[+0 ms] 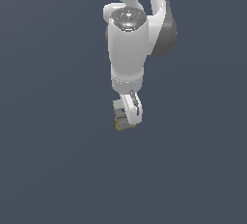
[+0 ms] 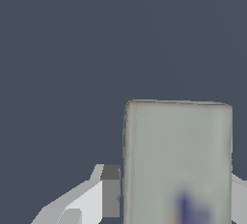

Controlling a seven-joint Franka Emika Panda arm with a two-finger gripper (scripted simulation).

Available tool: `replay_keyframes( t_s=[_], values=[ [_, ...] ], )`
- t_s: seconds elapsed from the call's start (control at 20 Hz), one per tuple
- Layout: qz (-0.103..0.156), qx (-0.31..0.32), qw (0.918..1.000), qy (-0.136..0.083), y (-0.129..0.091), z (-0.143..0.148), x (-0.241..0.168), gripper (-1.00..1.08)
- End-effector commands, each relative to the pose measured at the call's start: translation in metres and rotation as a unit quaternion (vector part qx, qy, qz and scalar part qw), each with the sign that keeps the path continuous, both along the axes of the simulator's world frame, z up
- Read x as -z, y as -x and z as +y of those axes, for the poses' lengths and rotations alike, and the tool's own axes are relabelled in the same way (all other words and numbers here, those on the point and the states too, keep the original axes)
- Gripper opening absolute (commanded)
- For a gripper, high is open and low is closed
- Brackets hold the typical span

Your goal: Pick up the object and move it to a goal position.

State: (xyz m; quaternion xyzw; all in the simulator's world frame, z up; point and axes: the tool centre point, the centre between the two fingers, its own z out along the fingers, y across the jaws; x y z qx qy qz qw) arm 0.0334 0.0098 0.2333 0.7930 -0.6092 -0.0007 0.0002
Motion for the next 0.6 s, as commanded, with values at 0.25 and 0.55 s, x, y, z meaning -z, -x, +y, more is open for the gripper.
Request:
replay_keyframes(
  t_s=[0.25,0.55],
  values=[
    [-0.001,0.000,1.0000,0.000,0.024,-0.003,-0.063,-1.00],
    [-0.001,0.000,1.0000,0.000,0.034,-0.004,-0.092,-1.00]
  ],
)
